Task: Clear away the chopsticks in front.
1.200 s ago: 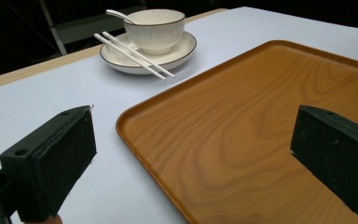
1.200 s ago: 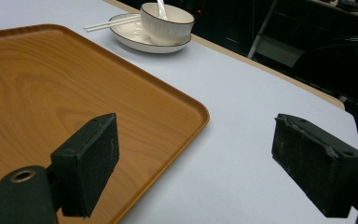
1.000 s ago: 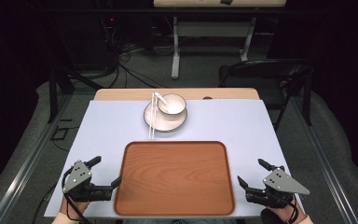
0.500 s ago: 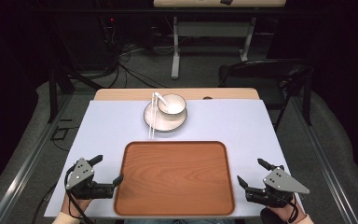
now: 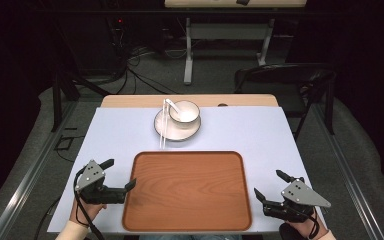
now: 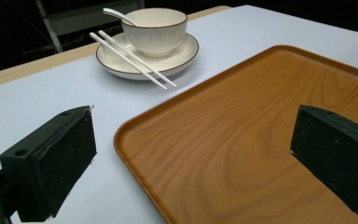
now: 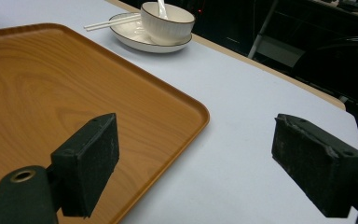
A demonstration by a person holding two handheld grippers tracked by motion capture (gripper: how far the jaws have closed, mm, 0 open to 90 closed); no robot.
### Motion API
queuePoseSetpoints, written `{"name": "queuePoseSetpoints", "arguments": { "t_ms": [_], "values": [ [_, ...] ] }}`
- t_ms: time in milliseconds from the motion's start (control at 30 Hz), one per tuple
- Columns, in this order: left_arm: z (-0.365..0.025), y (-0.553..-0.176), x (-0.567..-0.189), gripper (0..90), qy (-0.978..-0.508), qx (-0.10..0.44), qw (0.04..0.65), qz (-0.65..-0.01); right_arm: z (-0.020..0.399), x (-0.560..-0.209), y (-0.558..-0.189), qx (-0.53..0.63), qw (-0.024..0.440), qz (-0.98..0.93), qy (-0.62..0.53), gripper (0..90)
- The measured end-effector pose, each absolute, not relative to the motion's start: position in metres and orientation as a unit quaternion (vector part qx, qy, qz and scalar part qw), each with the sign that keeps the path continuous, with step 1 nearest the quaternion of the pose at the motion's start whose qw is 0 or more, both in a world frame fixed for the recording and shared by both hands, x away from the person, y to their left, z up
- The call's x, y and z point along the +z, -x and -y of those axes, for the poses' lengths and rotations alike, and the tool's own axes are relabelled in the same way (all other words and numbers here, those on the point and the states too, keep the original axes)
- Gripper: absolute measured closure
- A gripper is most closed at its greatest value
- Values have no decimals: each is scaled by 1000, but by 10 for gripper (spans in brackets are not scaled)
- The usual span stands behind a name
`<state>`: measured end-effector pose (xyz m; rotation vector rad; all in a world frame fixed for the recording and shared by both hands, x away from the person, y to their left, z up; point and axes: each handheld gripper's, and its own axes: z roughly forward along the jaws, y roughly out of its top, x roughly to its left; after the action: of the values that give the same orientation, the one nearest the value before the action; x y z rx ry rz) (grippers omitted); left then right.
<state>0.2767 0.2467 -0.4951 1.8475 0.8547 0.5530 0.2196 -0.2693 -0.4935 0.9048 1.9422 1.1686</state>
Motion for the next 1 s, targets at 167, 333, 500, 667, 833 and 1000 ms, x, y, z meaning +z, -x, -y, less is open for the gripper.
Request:
{"name": "queuePoseSetpoints", "arguments": {
  "t_ms": [167,333,500,667,833,1000],
  "values": [
    [-240,-289,-490,1,-769,209,483,-363,269,-493,-218,450,344,-747,-348,144],
    [-231,-302,-484,2,-777,194,472,-369,270,-493,-218,450,344,-748,-347,144],
    [-225,-317,-478,2,-781,188,464,-374,269,-493,-218,450,345,-748,-347,144],
    [-220,-335,-475,2,-781,169,462,-385,268,-494,-218,449,348,-748,-345,144],
    [-212,-358,-469,6,-788,166,432,-407,268,-494,-218,447,347,-749,-345,143],
    [-203,-387,-463,3,-785,154,426,-423,269,-494,-218,447,348,-747,-346,144]
  ]
}}
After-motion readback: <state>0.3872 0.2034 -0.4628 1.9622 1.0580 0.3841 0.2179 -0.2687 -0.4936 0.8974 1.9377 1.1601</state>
